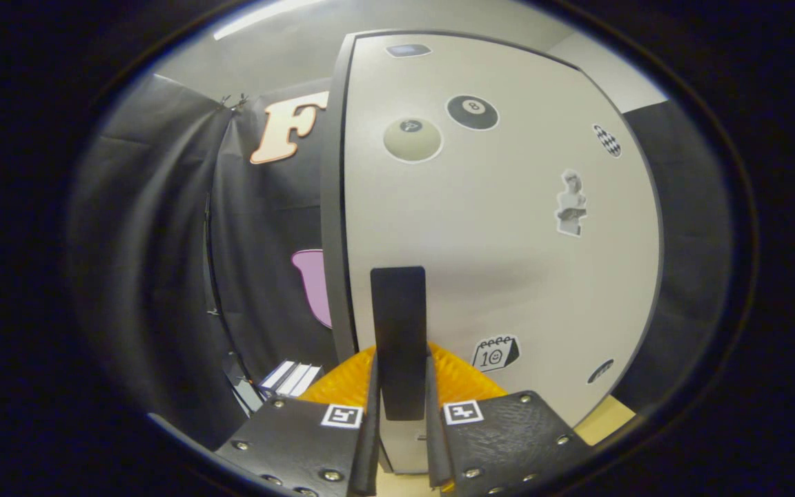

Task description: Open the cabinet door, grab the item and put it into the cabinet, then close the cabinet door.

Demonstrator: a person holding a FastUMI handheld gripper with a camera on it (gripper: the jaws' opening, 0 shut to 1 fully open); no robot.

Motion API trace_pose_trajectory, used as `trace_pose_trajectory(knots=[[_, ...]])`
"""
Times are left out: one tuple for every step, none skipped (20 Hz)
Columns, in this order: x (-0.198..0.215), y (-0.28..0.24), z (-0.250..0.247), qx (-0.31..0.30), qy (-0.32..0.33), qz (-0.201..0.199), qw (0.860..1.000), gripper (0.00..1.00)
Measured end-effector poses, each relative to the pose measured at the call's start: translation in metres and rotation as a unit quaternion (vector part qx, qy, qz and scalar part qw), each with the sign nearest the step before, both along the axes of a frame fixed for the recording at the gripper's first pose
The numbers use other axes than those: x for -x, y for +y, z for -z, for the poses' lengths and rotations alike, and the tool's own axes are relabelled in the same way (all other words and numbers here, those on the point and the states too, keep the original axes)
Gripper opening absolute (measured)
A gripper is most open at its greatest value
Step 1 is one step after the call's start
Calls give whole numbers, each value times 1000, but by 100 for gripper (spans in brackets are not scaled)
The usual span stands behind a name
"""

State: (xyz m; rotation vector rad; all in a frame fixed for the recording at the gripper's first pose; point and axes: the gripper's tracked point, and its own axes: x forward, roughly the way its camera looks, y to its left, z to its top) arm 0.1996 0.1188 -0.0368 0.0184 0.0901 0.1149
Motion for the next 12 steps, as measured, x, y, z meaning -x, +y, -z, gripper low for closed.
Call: trace_pose_trajectory(knots=[[-4,0,1,-1,0,-3,1000,19],[-1,-1,0,0,0,-7,1000,19],[0,-2,0,-5,2,-8,1000,19],[3,-2,0,-7,1,-7,1000,19],[8,-3,-1,-8,0,-7,1000,19],[15,-5,-3,-16,0,-7,1000,19],[22,-5,-3,-20,1,-8,1000,19],[30,-7,-4,-19,-4,-7,1000,19],[38,-11,-4,-15,-6,-5,1000,19],[47,-16,-5,-14,-19,2,1000,19],[57,-23,-5,-11,-30,7,999,19],[66,-29,-7,-12,-38,11,999,19]])
